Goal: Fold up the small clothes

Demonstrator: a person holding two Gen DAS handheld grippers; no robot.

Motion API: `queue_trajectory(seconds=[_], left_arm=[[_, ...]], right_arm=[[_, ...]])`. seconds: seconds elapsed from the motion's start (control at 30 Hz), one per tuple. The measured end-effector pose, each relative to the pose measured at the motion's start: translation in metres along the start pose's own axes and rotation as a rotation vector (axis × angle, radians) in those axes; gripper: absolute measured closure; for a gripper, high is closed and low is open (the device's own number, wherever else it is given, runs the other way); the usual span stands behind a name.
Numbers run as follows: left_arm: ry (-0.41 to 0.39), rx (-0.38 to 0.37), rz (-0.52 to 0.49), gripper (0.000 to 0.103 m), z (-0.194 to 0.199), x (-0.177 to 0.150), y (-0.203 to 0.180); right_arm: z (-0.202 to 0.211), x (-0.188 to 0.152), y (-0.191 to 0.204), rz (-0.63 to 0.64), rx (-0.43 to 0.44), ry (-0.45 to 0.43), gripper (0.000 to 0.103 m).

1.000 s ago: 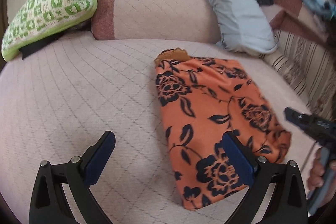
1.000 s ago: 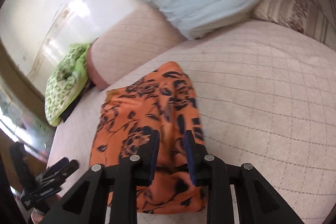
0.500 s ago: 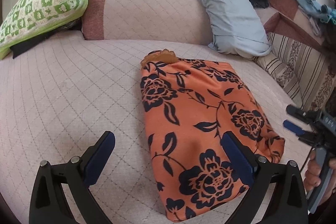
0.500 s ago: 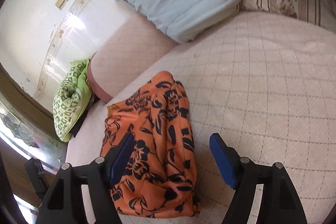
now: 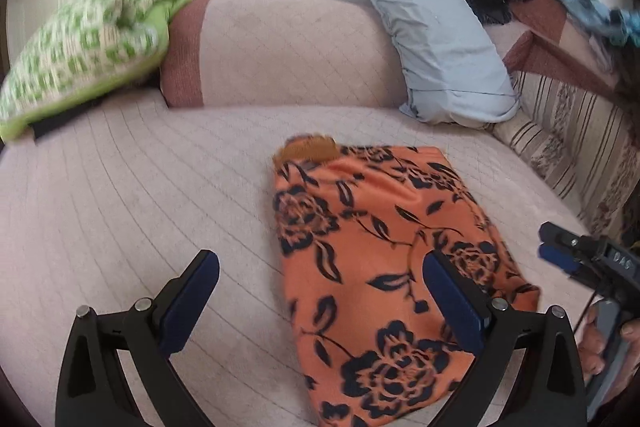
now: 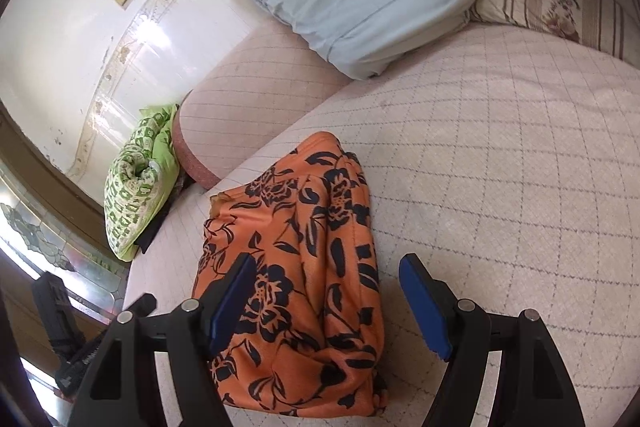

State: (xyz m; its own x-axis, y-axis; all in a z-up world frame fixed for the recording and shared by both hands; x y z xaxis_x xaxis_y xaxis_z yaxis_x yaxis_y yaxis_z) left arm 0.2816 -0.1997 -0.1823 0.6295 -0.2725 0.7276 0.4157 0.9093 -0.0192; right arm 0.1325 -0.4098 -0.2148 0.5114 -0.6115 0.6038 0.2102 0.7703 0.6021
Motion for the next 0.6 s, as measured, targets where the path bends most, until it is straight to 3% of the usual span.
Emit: queue_trajectory(seconds=[0.23,0.6], left_arm=[[0.029,0.106,-0.027,0.002,-0.014,0.004,0.018],[0.066,0.127,-0.016,0.002,-0.035,0.004,0.033]], right_arm=[[-0.02,-0.002,0.006,0.012,-0.026,0.027,0.026],[-0.044,0.005,0.012,0.017,-0.031,0.041,0.026]])
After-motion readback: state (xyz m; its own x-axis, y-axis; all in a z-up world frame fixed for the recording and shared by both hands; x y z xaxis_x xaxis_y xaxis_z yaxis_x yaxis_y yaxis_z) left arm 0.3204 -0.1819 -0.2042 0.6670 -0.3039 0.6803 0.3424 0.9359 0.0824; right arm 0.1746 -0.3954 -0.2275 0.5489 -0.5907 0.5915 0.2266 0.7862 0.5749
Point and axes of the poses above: each gripper's, at about its wrist camera, not at the fingertips, and z roughly against the way its jaws point, y to its left, x to its top, the point moved 5 cm from there along -z, roughly the way its jaws point, and after that the axes turned 5 degrees about x, right-handed, at the moved point
